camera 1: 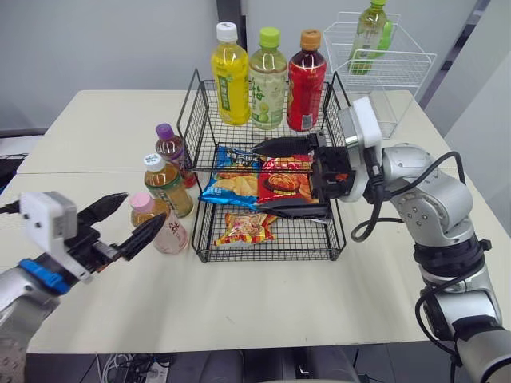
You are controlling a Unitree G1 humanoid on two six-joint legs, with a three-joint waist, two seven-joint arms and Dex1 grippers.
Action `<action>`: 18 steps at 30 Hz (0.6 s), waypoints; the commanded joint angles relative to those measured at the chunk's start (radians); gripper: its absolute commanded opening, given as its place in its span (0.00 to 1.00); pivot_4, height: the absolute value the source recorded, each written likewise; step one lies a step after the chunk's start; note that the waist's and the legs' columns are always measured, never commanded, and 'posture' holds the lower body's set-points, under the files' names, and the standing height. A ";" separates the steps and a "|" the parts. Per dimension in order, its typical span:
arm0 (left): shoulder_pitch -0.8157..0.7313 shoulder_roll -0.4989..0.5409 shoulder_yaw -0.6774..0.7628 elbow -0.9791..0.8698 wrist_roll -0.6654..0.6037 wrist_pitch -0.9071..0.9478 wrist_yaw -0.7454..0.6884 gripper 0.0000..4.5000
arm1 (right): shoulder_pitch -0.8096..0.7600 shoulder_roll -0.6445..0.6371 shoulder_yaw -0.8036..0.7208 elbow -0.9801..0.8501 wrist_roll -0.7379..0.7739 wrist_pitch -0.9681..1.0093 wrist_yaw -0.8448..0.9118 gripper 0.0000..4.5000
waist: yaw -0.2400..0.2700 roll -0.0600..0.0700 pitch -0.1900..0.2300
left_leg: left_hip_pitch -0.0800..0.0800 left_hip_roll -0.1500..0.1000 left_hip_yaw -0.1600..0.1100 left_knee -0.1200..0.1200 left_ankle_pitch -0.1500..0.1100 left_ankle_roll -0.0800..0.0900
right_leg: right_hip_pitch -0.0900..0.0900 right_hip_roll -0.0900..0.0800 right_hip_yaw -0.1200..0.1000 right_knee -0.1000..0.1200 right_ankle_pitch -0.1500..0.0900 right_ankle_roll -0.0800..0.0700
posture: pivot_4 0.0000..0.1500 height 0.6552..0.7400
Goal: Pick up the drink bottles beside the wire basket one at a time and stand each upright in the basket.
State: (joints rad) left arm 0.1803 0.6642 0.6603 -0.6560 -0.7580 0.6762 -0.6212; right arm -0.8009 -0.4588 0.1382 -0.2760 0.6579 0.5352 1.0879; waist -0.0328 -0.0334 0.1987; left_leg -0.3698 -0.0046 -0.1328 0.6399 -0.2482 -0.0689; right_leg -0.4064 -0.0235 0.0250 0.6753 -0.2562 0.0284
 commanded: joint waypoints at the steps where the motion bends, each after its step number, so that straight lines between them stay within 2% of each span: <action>1: -0.028 0.015 -0.045 0.020 0.056 -0.054 0.016 1.00 | -0.002 -0.010 -0.031 -0.047 0.013 0.007 -0.021 1.00 | 0.000 0.000 0.000 | 0.000 0.000 0.000 0.000 0.000 0.000 | 0.000 0.000 0.001 0.000 0.000 0.000 | 1.00 1.00; 7: -0.085 0.010 -0.118 0.080 0.117 -0.094 0.032 1.00 | 0.006 -0.019 -0.037 -0.067 0.016 0.015 -0.043 1.00 | 0.001 0.000 0.000 | 0.001 0.000 0.001 -0.001 0.000 0.000 | 0.000 0.001 0.003 0.000 0.000 0.000 | 1.00 1.00; 17: -0.107 0.008 -0.146 0.129 0.148 -0.124 0.027 1.00 | 0.013 -0.028 -0.042 -0.081 0.020 0.020 -0.058 1.00 | 0.001 0.000 0.000 | 0.003 0.000 0.005 -0.005 0.000 0.000 | -0.001 0.001 0.008 -0.001 0.000 0.000 | 1.00 1.00; 18: -0.108 0.008 -0.148 0.134 0.150 -0.126 0.026 0.96 | 0.015 -0.029 -0.042 -0.082 0.020 0.019 -0.058 1.00 | 0.001 0.000 0.000 | 0.004 0.000 0.006 -0.005 0.000 0.000 | -0.001 0.001 0.009 -0.001 0.000 0.001 | 1.00 1.00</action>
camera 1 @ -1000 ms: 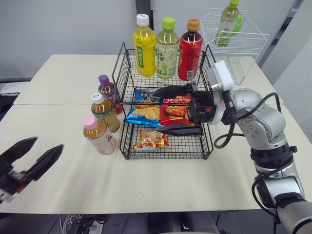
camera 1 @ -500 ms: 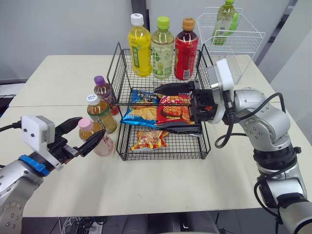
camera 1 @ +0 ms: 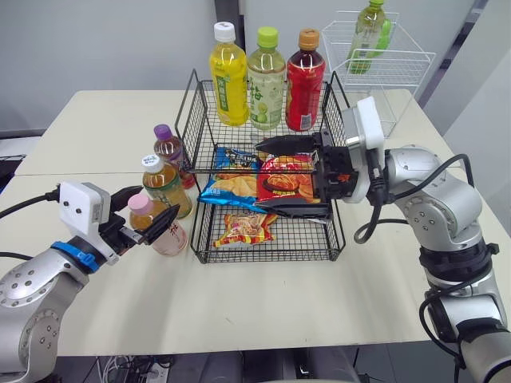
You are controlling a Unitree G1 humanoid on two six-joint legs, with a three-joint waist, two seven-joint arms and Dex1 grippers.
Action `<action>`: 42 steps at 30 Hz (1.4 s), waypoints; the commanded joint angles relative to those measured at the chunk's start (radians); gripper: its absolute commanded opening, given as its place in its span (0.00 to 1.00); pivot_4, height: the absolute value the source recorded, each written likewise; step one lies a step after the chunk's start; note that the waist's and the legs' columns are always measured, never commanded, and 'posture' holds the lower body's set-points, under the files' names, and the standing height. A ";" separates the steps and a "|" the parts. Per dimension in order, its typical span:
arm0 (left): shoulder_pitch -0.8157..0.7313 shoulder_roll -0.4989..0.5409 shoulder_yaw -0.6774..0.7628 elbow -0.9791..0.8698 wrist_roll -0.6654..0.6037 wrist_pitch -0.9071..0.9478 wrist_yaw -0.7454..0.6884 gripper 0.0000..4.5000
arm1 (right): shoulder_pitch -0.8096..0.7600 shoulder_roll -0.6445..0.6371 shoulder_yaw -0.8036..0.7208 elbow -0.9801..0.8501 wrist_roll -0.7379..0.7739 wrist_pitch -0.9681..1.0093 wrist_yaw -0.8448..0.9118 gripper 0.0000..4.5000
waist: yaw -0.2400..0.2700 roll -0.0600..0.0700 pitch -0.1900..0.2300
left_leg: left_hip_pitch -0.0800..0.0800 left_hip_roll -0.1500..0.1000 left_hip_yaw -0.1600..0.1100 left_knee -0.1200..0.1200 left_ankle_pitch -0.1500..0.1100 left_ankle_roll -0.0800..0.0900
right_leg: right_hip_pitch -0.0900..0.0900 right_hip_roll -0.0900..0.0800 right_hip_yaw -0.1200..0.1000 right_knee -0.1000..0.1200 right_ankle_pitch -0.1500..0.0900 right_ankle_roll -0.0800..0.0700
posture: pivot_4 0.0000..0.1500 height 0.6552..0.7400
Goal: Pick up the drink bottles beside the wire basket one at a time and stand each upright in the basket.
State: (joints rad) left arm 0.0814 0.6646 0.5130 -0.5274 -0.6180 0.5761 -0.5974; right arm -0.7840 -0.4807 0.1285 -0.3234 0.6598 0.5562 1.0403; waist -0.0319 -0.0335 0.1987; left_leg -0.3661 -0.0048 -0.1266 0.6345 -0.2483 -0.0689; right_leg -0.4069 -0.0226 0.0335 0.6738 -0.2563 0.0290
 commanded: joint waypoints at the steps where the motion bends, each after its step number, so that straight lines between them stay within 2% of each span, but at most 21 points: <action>1: -0.011 0.008 -0.002 0.010 0.010 -0.026 0.001 0.91 | -0.001 -0.007 -0.032 -0.037 0.017 -0.001 -0.011 1.00 | 0.000 0.000 0.000 | 0.000 0.000 0.001 -0.001 0.000 0.000 | 0.000 0.000 0.001 0.000 0.000 0.000 | 1.00 1.00; 3: -0.012 0.010 -0.006 0.018 0.016 -0.024 0.003 0.82 | 0.000 -0.008 -0.033 -0.039 0.018 0.000 -0.012 1.00 | 0.000 0.000 0.000 | 0.001 0.000 0.001 -0.001 0.000 0.000 | 0.000 0.000 0.001 -0.001 0.000 0.000 | 1.00 1.00; 10: 0.000 0.013 -0.009 0.030 0.020 -0.024 -0.002 0.32 | 0.003 -0.010 -0.035 -0.043 0.020 -0.001 -0.017 1.00 | -0.001 0.000 0.000 | 0.002 0.000 0.004 -0.004 0.000 0.000 | -0.001 0.000 0.004 -0.002 0.000 0.001 | 1.00 1.00; 11: -0.001 0.014 -0.009 0.032 0.020 -0.026 -0.003 0.30 | 0.005 -0.010 -0.035 -0.044 0.020 -0.001 -0.017 1.00 | -0.001 0.000 0.000 | 0.002 0.000 0.004 -0.004 0.000 0.000 | -0.001 0.000 0.004 -0.002 0.000 0.001 | 1.00 1.00; 17: -0.005 0.023 0.003 0.040 0.015 -0.032 -0.014 0.30 | 0.006 -0.009 -0.033 -0.040 0.019 -0.006 -0.020 1.00 | -0.001 0.000 0.000 | 0.002 0.000 0.004 -0.005 0.000 0.000 | -0.001 0.000 0.004 -0.004 0.001 0.001 | 1.00 1.00; 20: -0.048 0.061 0.039 0.040 -0.039 -0.017 -0.042 0.30 | 0.007 -0.003 -0.033 -0.037 0.022 -0.008 -0.021 1.00 | -0.001 0.000 0.000 | 0.002 0.001 0.004 -0.005 0.000 0.000 | -0.001 0.000 0.004 -0.005 0.001 0.002 | 1.00 1.00; 27: -0.173 0.259 0.176 0.092 -0.253 0.150 -0.134 0.30 | 0.002 0.016 -0.039 -0.027 0.024 -0.012 -0.029 1.00 | -0.002 -0.001 0.001 | -0.003 0.002 0.004 -0.006 0.000 0.000 | -0.003 0.002 0.003 -0.011 0.003 0.004 | 1.00 1.00; 30: -0.263 0.373 0.244 0.189 -0.386 0.266 -0.176 0.30 | 0.003 0.023 -0.041 -0.025 0.022 -0.014 -0.034 1.00 | -0.003 -0.001 0.001 | -0.006 0.002 0.004 -0.006 -0.001 -0.001 | -0.006 0.002 0.004 -0.011 0.003 0.004 | 1.00 1.00; 33: -0.329 0.457 0.271 0.272 -0.461 0.346 -0.219 0.30 | 0.002 0.029 -0.041 -0.023 0.021 -0.015 -0.039 1.00 | -0.006 -0.001 0.001 | -0.014 0.002 0.004 -0.005 -0.001 -0.001 | -0.013 0.002 0.003 -0.010 0.003 0.004 | 1.00 1.00; 38: -0.474 0.592 0.234 0.420 -0.491 0.403 -0.274 0.30 | 0.005 0.038 -0.047 -0.024 0.020 -0.020 -0.054 1.00 | -0.010 -0.001 0.001 | -0.016 0.002 0.004 -0.005 -0.001 -0.001 | -0.015 0.002 0.003 -0.011 0.004 0.004 | 1.00 1.00; 42: -0.731 0.656 0.098 0.536 -0.523 0.408 -0.285 0.30 | 0.013 0.045 -0.058 -0.031 0.010 -0.028 -0.083 1.00 | -0.006 -0.003 0.002 | -0.016 0.002 0.003 -0.005 -0.001 -0.001 | -0.015 0.002 0.002 -0.010 0.003 0.004 | 1.00 1.00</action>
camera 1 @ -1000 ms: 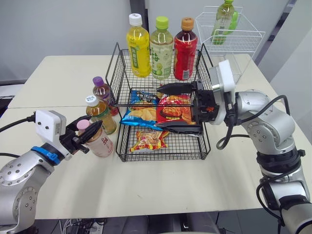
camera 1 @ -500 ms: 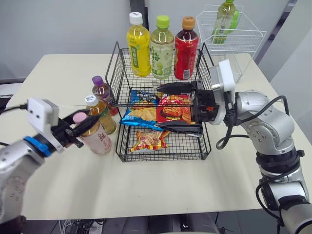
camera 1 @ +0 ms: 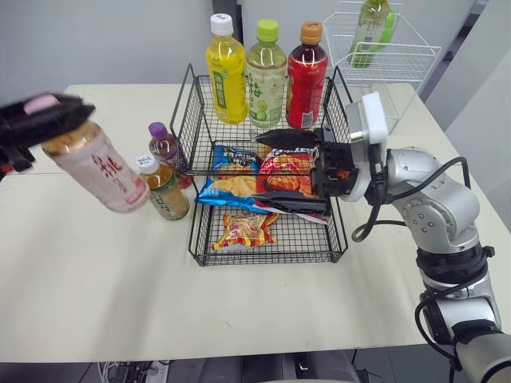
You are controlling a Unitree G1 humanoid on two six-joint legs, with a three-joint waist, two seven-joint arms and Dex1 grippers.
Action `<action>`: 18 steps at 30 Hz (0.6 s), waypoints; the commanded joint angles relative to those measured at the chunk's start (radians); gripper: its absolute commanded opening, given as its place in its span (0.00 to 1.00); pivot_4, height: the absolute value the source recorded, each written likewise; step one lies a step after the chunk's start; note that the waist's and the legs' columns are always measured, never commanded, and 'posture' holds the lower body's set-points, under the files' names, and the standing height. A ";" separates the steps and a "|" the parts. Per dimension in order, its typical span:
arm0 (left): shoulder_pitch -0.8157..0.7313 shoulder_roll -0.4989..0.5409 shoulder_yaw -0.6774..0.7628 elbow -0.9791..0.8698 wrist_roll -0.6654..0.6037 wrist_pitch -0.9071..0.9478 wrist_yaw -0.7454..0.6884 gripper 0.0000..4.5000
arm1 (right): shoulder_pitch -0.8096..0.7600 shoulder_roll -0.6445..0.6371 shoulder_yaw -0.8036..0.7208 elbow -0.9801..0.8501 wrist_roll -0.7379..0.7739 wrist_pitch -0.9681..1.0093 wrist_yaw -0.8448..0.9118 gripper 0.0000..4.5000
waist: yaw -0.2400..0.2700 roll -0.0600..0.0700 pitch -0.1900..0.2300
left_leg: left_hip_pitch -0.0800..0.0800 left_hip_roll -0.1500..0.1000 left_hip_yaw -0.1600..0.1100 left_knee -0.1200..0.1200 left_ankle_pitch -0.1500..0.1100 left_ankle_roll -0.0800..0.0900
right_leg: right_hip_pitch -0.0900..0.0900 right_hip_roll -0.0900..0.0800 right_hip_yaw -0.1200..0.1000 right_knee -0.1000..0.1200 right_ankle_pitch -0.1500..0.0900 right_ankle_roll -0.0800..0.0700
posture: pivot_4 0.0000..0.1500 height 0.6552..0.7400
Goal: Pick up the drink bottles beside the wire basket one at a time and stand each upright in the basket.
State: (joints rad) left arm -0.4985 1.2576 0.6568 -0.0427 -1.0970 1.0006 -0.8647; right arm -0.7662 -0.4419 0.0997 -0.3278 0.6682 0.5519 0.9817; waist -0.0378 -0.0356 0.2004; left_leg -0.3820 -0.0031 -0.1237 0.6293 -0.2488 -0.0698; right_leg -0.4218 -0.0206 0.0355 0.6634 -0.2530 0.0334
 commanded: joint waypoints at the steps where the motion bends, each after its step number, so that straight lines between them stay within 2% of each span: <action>1: -0.220 0.073 -0.088 0.077 -0.040 -0.017 -0.027 0.30 | -0.002 0.008 -0.032 -0.032 -0.001 -0.024 -0.034 1.00 | 0.001 -0.001 0.000 | 0.000 0.000 0.000 0.000 0.000 0.000 | 0.000 0.000 0.000 0.000 0.000 0.000 | 1.00 1.00; 8: -0.599 0.049 -0.340 0.217 0.053 -0.016 -0.132 0.30 | 0.026 0.021 -0.051 -0.068 -0.029 -0.046 -0.114 1.00 | -0.005 -0.001 0.000 | -0.001 -0.001 0.001 0.000 0.000 0.000 | -0.001 0.000 0.002 0.000 0.001 0.001 | 1.00 1.00; 13: -0.883 -0.090 -0.518 0.329 0.166 -0.025 -0.230 0.30 | 0.066 0.034 -0.098 -0.127 -0.026 -0.040 -0.226 1.00 | -0.001 -0.001 0.000 | -0.001 -0.001 0.001 0.001 0.000 0.000 | -0.001 0.000 0.001 0.001 0.001 0.001 | 1.00 1.00; 18: -1.015 -0.232 -0.600 0.426 0.276 -0.081 -0.327 0.30 | 0.103 0.025 -0.118 -0.189 -0.051 -0.043 -0.314 1.00 | -0.005 -0.001 0.000 | -0.001 -0.001 0.002 0.001 0.000 0.000 | -0.001 0.000 0.003 0.001 0.001 0.001 | 1.00 1.00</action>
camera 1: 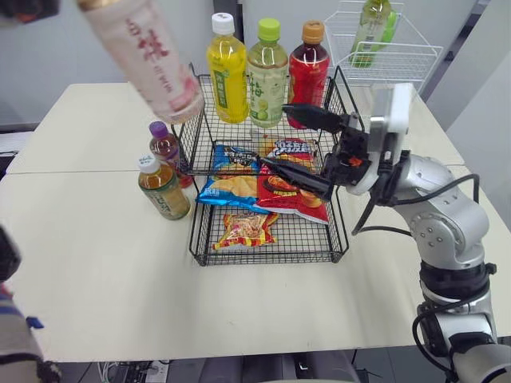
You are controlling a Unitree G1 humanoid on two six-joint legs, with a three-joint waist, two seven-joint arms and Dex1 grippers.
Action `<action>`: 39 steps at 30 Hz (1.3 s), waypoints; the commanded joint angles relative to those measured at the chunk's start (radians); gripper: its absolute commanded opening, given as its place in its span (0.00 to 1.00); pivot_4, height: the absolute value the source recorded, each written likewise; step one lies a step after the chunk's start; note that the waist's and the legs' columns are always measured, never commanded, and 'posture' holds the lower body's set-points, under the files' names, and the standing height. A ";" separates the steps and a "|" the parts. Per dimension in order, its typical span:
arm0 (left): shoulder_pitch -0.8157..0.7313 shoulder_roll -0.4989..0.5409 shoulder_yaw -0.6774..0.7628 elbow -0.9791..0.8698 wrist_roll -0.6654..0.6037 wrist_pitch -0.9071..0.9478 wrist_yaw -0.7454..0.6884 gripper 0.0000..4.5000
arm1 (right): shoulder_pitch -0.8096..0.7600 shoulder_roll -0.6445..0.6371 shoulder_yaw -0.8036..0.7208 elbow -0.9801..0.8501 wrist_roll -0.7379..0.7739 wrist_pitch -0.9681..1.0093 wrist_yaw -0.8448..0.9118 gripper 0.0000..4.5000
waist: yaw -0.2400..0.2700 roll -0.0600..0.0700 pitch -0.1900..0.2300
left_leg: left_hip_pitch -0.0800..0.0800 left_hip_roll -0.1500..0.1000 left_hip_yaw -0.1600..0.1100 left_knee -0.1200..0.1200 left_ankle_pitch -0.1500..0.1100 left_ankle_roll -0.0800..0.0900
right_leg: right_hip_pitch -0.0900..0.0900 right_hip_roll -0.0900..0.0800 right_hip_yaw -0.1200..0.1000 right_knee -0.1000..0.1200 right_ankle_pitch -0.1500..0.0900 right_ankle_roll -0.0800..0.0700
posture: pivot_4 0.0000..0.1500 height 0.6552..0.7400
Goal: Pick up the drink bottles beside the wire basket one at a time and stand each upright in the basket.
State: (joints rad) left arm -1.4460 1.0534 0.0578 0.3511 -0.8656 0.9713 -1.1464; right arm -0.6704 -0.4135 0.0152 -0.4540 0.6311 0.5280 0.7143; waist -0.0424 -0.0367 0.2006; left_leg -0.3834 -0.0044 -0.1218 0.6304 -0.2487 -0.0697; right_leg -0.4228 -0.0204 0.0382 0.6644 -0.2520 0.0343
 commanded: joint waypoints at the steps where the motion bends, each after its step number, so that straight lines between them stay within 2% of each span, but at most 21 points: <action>1: -0.079 -0.064 -0.012 0.049 0.066 -0.073 -0.058 0.30 | 0.015 -0.007 -0.037 -0.077 -0.027 -0.019 -0.068 1.00 | -0.001 0.000 0.000 | 0.000 0.000 0.000 0.000 0.000 0.000 | 0.000 0.000 0.000 0.000 0.000 0.000 | 1.00 1.00; 6: -0.081 -0.277 -0.059 0.098 0.172 -0.222 -0.085 0.30 | 0.093 -0.049 -0.051 -0.161 -0.098 -0.014 -0.147 1.00 | -0.002 0.000 0.000 | -0.001 0.000 0.000 0.000 0.000 0.000 | -0.001 0.000 0.000 0.001 0.001 -0.002 | 1.00 1.00; 14: -0.041 -0.510 -0.134 0.152 0.345 -0.422 -0.080 0.30 | 0.178 -0.061 -0.068 -0.270 -0.136 0.028 -0.271 1.00 | -0.008 0.000 0.000 | -0.001 -0.001 0.003 0.000 0.000 0.000 | -0.002 -0.001 0.002 0.001 0.003 -0.004 | 1.00 1.00; 19: -0.051 -0.592 -0.134 0.213 0.398 -0.468 -0.075 0.30 | 0.211 -0.061 -0.067 -0.312 -0.142 0.047 -0.315 1.00 | -0.014 0.000 0.000 | -0.001 -0.001 0.004 0.000 0.000 0.000 | -0.002 -0.001 0.003 0.001 0.003 -0.004 | 1.00 1.00; 27: -0.067 -0.646 -0.127 0.292 0.451 -0.501 -0.082 0.30 | 0.225 -0.072 -0.067 -0.332 -0.145 0.054 -0.336 1.00 | -0.013 0.000 0.000 | -0.001 -0.001 0.005 0.001 0.000 0.001 | -0.001 -0.001 0.003 0.001 0.004 -0.003 | 1.00 1.00; 28: -0.071 -0.651 -0.124 0.295 0.451 -0.501 -0.082 0.47 | 0.226 -0.073 -0.066 -0.332 -0.146 0.053 -0.335 1.00 | -0.012 0.000 0.000 | -0.001 -0.001 0.005 0.001 0.000 0.001 | -0.001 -0.001 0.003 0.001 0.004 -0.003 | 1.00 1.00; 35: -0.086 -0.668 -0.093 0.294 0.449 -0.493 -0.081 0.95 | 0.223 -0.077 -0.068 -0.327 -0.133 0.051 -0.330 1.00 | -0.013 0.000 0.000 | -0.001 -0.001 0.005 0.001 0.000 0.001 | -0.001 -0.001 0.003 0.002 0.004 -0.002 | 1.00 1.00; 36: -0.089 -0.667 -0.088 0.293 0.448 -0.490 -0.079 1.00 | 0.223 -0.078 -0.070 -0.326 -0.131 0.051 -0.328 1.00 | -0.013 0.000 0.000 | -0.001 -0.001 0.005 0.001 0.000 0.001 | -0.001 -0.001 0.003 0.002 0.004 -0.002 | 1.00 1.00; 39: -0.096 -0.654 -0.062 0.282 0.435 -0.473 -0.075 1.00 | 0.219 -0.080 -0.072 -0.319 -0.126 0.049 -0.319 1.00 | -0.013 0.000 0.000 | 0.000 -0.001 0.005 0.002 0.000 0.001 | -0.001 -0.001 0.003 0.002 0.004 -0.002 | 1.00 1.00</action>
State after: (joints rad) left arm -1.4982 0.3856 -0.0374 0.6727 -0.4154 0.4965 -1.2280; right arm -0.4419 -0.4885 -0.0273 -0.7456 0.4944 0.5893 0.3925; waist -0.0557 -0.0365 0.2006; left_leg -0.3838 -0.0055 -0.1172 0.6322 -0.2487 -0.0692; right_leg -0.4237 -0.0217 0.0416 0.6665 -0.2480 0.0319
